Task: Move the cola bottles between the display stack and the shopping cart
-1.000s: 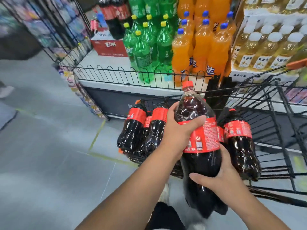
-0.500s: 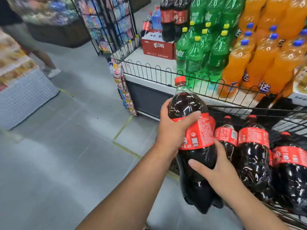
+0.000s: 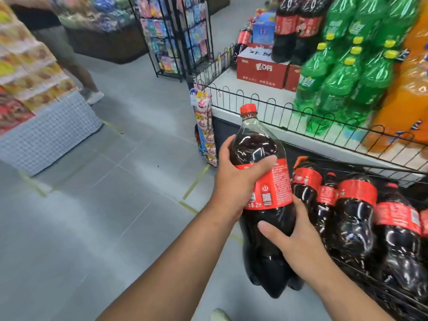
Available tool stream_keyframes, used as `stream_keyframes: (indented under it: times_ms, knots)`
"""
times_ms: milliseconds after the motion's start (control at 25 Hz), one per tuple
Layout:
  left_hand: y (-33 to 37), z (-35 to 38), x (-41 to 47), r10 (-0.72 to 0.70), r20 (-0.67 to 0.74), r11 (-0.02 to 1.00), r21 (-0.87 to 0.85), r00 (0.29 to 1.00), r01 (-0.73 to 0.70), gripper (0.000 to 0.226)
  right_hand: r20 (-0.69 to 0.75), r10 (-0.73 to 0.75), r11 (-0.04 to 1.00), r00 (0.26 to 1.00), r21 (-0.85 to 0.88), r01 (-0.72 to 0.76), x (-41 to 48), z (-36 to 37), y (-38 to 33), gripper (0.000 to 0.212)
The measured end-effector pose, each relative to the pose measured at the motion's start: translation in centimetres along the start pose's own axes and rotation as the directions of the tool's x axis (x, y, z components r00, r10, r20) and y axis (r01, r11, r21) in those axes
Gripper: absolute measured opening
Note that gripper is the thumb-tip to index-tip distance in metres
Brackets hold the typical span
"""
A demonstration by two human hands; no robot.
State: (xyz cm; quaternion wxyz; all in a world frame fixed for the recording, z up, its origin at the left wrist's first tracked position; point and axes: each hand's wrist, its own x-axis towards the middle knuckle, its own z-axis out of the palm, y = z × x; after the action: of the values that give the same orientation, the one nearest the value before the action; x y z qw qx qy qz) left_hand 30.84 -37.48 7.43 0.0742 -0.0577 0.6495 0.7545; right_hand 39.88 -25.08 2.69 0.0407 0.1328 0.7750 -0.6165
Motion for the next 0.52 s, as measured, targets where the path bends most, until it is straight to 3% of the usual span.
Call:
stream_keyframes:
  times_ms: [320, 520]
  knots:
    - [1.4, -6.0, 6.9, -0.021, -0.064, 1.0, -0.004, 0.998, 0.021, 0.079, 0.072, -0.014, 0.999, 0.997, -0.042, 0.017, 6.5, 5.8, -2.7, 0.083]
    - [2.8, -7.6, 12.6, 0.022, -0.151, 1.0, -0.009, 0.988, -0.024, 0.081, 0.148, -0.047, 0.999, 0.988, 0.001, 0.047, 13.1, 7.5, -4.8, 0.074]
